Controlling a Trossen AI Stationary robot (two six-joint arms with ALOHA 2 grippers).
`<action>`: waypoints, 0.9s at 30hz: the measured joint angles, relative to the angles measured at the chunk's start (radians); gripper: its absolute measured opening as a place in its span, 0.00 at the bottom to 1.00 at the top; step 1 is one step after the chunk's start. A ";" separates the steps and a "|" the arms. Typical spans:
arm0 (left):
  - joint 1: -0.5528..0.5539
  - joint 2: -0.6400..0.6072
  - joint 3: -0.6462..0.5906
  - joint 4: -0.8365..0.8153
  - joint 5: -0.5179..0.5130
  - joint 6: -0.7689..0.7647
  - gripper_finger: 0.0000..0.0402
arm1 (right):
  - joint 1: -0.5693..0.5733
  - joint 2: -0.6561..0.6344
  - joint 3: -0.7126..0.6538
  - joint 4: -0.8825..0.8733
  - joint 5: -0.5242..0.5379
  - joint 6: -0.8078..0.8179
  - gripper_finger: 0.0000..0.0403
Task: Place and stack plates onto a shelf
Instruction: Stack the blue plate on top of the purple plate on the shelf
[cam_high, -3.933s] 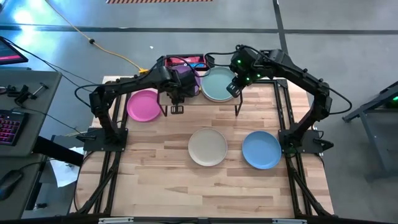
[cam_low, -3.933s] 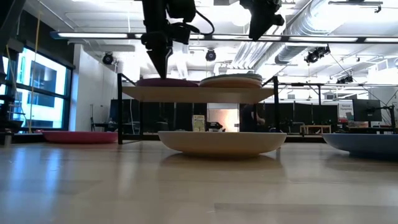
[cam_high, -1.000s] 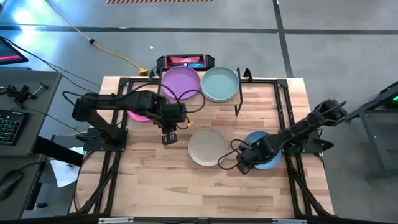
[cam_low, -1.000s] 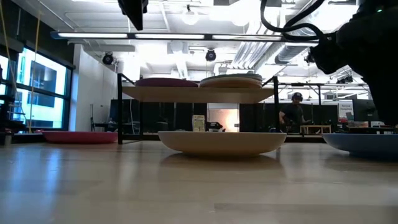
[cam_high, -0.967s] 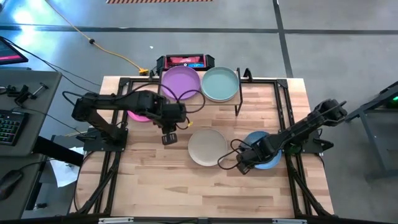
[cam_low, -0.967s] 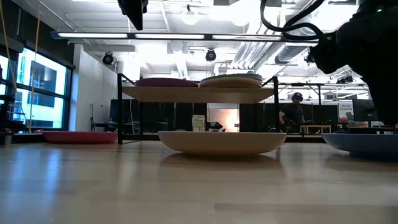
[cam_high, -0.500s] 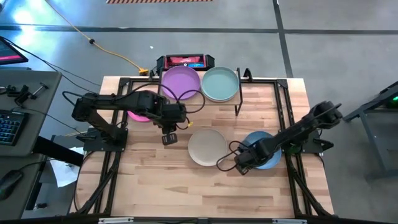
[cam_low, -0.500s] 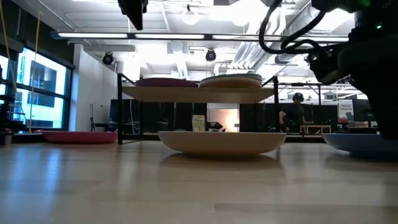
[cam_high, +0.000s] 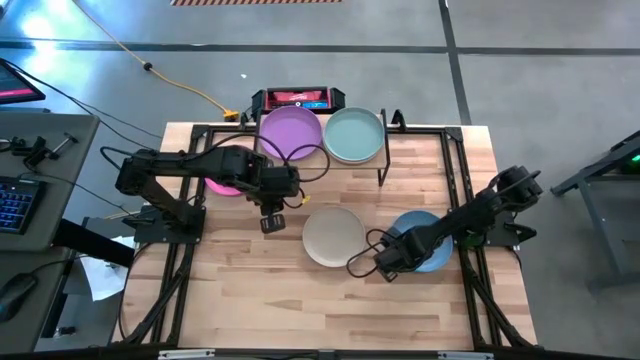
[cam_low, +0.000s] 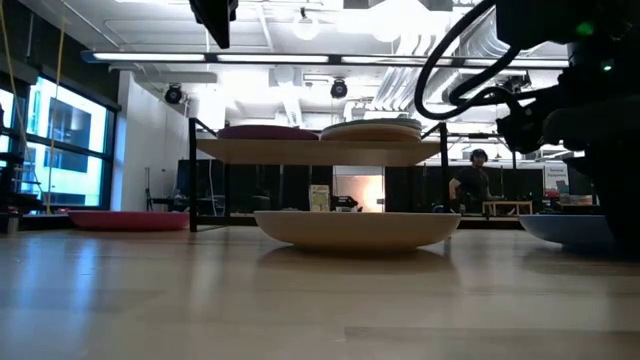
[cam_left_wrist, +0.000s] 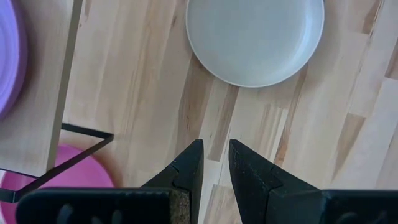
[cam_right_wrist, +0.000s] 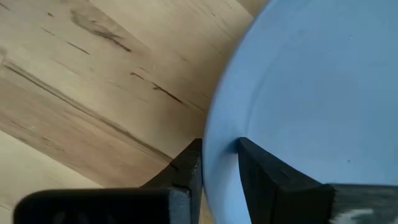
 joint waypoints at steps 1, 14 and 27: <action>0.000 0.000 0.000 0.000 0.000 0.000 0.17 | 0.000 0.001 0.001 0.001 0.000 0.000 0.15; 0.002 0.000 0.000 0.000 0.000 0.001 0.17 | 0.004 0.004 0.116 -0.159 -0.019 -0.016 0.01; 0.006 0.000 0.000 -0.032 -0.018 0.029 0.17 | 0.014 0.001 0.408 -0.482 0.065 -0.026 0.00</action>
